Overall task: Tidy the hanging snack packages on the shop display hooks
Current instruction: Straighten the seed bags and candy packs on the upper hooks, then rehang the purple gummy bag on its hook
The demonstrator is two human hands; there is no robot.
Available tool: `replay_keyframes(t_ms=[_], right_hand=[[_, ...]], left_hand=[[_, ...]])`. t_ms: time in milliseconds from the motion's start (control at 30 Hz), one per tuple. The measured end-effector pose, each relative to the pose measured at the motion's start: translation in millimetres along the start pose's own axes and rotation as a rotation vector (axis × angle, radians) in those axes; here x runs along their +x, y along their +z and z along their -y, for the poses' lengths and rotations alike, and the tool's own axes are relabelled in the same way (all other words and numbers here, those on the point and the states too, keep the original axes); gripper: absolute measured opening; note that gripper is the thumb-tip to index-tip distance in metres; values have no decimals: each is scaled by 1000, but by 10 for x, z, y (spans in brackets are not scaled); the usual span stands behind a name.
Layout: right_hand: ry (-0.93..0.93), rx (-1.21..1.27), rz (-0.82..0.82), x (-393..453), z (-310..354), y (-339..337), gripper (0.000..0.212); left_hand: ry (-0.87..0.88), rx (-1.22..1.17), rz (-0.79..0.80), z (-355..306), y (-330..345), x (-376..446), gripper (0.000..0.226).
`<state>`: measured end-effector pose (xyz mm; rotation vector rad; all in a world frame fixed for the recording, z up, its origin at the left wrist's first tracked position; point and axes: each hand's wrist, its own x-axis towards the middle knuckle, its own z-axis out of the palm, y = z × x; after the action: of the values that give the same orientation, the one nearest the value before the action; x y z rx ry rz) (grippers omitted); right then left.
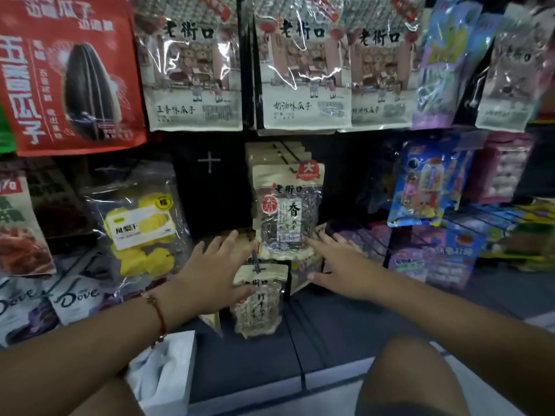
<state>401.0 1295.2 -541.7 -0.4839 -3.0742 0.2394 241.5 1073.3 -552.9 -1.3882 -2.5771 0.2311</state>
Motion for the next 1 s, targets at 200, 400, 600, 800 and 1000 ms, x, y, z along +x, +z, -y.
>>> replay_keyframes(t_ms=[200, 400, 600, 800, 1000], right_hand=[[130, 93, 73, -70, -218, 407, 81], [231, 132, 131, -179, -333, 934, 81], [351, 151, 153, -213, -510, 1364, 79], [277, 146, 108, -60, -380, 1565, 75], [256, 105, 95, 158, -214, 1551, 75]], left_hand=[[72, -24, 65, -278, 282, 169, 90], [145, -113, 129, -563, 703, 184, 86], [111, -154, 176, -518, 1272, 146, 84], [18, -158, 174, -245, 1508, -23, 81], [-3, -177, 117, -353, 1464, -63, 80]])
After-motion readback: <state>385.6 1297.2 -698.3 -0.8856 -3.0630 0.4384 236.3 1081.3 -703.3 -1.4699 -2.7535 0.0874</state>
